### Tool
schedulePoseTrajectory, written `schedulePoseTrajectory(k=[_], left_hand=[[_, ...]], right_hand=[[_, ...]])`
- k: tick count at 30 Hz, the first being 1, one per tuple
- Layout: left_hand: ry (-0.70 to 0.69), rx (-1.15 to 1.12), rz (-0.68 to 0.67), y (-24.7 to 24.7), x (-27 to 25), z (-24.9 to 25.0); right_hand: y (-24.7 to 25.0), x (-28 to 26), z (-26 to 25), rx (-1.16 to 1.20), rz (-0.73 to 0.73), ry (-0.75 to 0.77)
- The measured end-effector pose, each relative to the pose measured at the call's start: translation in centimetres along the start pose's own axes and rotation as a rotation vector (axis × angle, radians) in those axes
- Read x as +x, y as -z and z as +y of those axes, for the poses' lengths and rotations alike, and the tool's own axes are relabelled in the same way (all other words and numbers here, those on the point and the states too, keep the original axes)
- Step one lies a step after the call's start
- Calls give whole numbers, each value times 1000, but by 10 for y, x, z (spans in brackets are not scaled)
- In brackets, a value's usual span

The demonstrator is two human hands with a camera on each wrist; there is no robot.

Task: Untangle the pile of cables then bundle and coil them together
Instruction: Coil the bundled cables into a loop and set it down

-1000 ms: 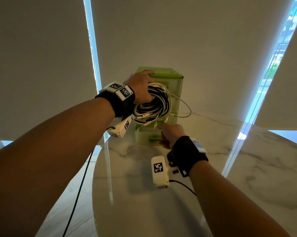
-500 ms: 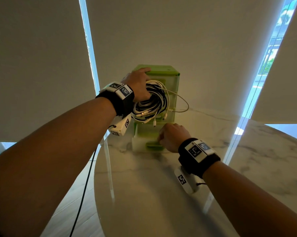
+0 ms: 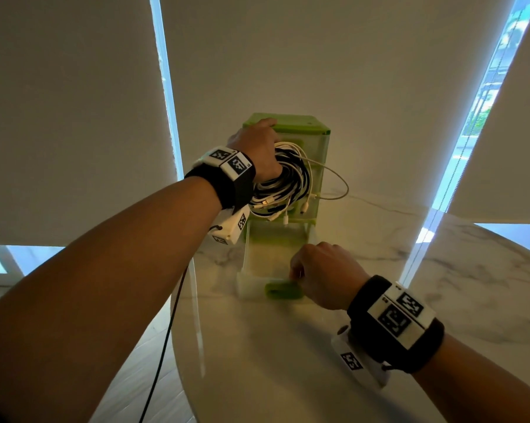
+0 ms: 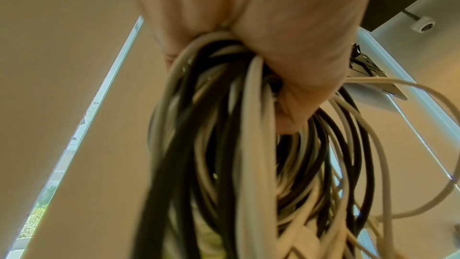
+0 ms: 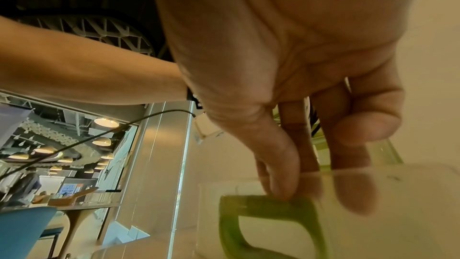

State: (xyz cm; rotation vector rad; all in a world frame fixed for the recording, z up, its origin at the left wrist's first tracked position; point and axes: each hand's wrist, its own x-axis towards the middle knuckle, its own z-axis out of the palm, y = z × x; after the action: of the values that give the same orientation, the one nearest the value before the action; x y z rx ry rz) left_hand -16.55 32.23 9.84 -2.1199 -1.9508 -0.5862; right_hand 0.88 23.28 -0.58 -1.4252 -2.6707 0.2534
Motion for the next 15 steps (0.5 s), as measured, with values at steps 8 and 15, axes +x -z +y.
schedulePoseTrajectory(k=[8,15], left_hand=[[-20,-128,31,3,-15,-2],[28,-256,242,-7,-44,7]], right_hand=[[31,-3,13,263,57,-46],[76,11,15,352,956,102]])
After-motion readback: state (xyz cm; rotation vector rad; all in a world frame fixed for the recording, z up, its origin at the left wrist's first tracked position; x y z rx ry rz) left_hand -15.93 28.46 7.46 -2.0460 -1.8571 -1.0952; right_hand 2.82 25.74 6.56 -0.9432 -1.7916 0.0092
